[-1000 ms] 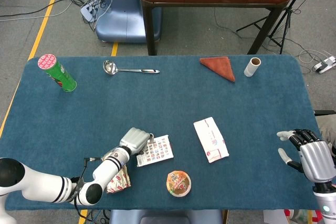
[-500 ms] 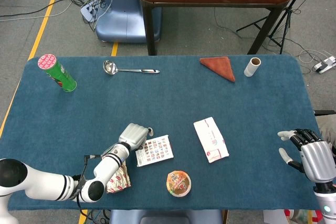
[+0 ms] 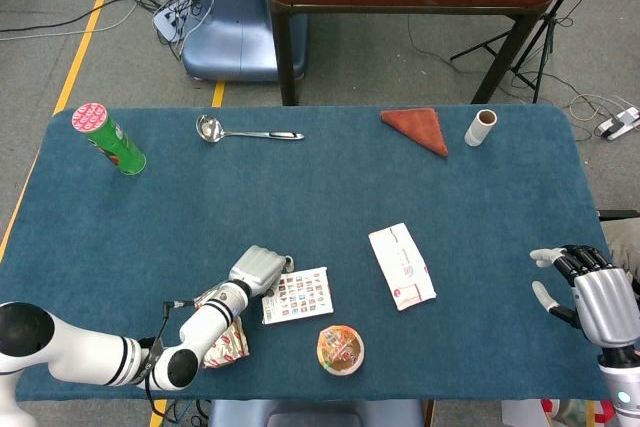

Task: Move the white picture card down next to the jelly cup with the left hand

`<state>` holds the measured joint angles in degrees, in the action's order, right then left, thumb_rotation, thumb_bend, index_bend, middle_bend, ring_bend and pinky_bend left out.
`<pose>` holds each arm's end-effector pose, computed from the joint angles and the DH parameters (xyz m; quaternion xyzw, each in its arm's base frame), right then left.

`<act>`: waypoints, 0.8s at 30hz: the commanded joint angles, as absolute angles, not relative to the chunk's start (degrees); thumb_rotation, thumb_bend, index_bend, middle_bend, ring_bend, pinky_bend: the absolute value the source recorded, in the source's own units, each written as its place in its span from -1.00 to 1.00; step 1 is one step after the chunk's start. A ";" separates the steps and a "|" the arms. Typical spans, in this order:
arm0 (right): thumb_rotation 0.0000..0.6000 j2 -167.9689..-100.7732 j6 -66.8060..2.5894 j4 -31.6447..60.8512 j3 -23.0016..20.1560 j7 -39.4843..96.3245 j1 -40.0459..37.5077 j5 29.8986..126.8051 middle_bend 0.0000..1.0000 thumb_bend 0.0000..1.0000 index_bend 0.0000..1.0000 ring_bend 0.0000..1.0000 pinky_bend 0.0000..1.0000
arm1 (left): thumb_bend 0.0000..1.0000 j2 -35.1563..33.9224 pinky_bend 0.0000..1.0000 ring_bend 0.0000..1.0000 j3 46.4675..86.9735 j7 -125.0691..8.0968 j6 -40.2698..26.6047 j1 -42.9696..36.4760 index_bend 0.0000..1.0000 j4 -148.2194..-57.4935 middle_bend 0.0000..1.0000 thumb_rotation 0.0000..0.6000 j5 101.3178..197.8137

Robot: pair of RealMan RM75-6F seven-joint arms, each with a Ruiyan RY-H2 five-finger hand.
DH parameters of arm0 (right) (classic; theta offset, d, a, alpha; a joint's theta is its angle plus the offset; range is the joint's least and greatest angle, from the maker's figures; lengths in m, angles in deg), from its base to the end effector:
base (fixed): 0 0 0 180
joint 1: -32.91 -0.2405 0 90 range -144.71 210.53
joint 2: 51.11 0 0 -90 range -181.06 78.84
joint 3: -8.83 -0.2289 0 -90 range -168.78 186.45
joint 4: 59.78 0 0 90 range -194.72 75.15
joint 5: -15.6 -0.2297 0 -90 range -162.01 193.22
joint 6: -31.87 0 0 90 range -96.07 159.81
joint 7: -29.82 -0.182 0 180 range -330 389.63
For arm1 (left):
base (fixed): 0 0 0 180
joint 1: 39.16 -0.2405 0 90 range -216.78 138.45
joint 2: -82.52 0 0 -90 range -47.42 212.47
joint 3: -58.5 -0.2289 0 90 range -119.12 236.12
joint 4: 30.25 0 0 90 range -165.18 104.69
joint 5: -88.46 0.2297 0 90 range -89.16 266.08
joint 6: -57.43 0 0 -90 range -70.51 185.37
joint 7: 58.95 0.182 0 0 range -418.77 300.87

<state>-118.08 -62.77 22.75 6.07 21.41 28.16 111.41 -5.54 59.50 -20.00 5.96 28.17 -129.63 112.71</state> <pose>-0.2836 -0.2149 0.1437 0.6086 -0.3137 0.4730 0.5545 -0.0609 0.3138 -0.1077 -0.8324 -0.3991 -0.1981 0.3295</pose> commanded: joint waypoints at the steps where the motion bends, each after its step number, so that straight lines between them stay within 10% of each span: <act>1: 1.00 -118.05 -62.89 22.76 6.04 21.37 28.20 111.43 -0.04 -0.45 -0.21 -0.29 -0.25 | 0.68 -5.03 1.00 0.95 59.35 -19.80 5.64 28.26 -0.21 -131.48 1.00 1.00 113.61; 18: 1.00 -117.89 -62.84 22.75 5.93 21.06 28.23 111.21 -0.04 -0.45 -0.17 -0.29 -0.25 | 0.67 -3.07 1.00 0.88 59.45 -21.72 -0.21 25.91 -0.36 -134.74 1.00 1.00 119.53; 24: 1.00 -117.81 -63.11 22.82 5.88 21.02 28.34 111.23 -0.04 -0.45 -0.17 -0.29 -0.25 | 0.25 2.36 0.90 0.54 58.23 -24.62 -6.57 20.85 -0.52 -140.13 0.98 1.00 128.02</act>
<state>-117.82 -63.14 22.82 5.88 21.02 28.35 111.22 0.02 58.96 -23.34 -4.19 23.13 -137.83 124.69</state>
